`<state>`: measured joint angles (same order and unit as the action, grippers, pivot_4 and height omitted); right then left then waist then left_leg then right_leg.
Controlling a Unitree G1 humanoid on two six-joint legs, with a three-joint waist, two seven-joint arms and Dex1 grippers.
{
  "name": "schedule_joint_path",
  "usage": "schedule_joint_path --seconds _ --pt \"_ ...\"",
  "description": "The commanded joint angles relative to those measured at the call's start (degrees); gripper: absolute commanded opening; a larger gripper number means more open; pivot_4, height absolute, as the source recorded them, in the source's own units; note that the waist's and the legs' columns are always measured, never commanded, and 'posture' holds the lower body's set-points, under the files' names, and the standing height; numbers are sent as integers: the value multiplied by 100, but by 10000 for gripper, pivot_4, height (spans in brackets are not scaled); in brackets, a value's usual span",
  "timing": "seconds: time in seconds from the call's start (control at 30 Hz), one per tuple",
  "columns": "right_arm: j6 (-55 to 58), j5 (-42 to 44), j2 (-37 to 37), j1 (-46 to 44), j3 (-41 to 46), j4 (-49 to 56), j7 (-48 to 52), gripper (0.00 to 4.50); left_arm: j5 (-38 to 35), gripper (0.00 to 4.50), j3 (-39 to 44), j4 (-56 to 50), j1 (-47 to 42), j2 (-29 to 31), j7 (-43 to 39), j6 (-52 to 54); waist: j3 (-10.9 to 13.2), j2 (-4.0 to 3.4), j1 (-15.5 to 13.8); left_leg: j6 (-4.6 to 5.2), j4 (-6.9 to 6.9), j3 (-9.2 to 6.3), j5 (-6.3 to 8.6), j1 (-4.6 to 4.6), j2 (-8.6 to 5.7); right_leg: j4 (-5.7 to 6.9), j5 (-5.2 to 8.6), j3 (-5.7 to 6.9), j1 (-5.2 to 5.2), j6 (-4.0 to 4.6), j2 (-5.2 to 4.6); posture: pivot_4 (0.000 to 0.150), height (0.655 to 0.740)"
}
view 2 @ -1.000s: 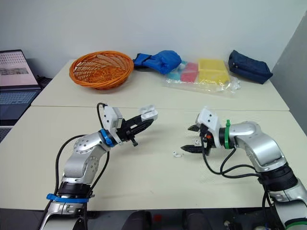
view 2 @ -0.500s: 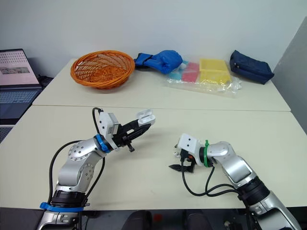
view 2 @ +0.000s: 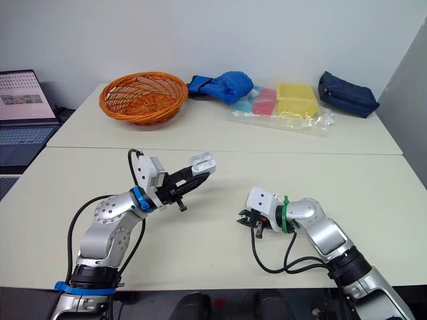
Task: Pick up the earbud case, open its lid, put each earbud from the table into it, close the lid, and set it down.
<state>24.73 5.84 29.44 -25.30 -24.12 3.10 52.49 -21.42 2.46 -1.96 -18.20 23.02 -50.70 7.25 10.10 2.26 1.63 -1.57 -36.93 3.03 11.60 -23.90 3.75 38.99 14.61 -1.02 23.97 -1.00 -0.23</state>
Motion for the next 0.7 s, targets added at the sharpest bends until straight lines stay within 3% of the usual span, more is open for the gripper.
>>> schedule_joint_path --seconds 0.03,0.17,0.33,0.57,0.7 --pt "30 -64 411 143 290 86 126 4138 -51 8048 -56 -201 -26 14 -32 -83 0 0 -18 0 0 1 0 -1 -1 -1 0 0 0 0 -1 1500 7400" --pt "167 92 923 382 564 560 359 4138 -64 8048 -95 -195 -55 -29 2 -71 0 1 -98 -1 3 8 0 -9 -5 -13 3 -1 2 -4 -8 1500 7400" --pt "831 928 2317 919 1733 1463 1167 4138 -48 8048 -128 -119 -61 -69 -45 -169 3 -4 -167 -1 4 12 1 -27 -9 -20 6 1 13 -7 -16 1500 7400" --pt "314 858 3489 1622 2484 706 1688 4138 -44 8048 -163 -113 45 -128 -12 -233 2 -4 -141 0 12 11 1 -12 -2 -19 8 -1 10 -1 -8 1500 7400" --pt "-472 365 4041 1994 2300 -57 1997 4138 -44 8048 -209 -180 71 -111 7 -231 3 -4 -145 0 10 17 1 -13 -6 -22 10 -4 9 0 -12 1500 7400"
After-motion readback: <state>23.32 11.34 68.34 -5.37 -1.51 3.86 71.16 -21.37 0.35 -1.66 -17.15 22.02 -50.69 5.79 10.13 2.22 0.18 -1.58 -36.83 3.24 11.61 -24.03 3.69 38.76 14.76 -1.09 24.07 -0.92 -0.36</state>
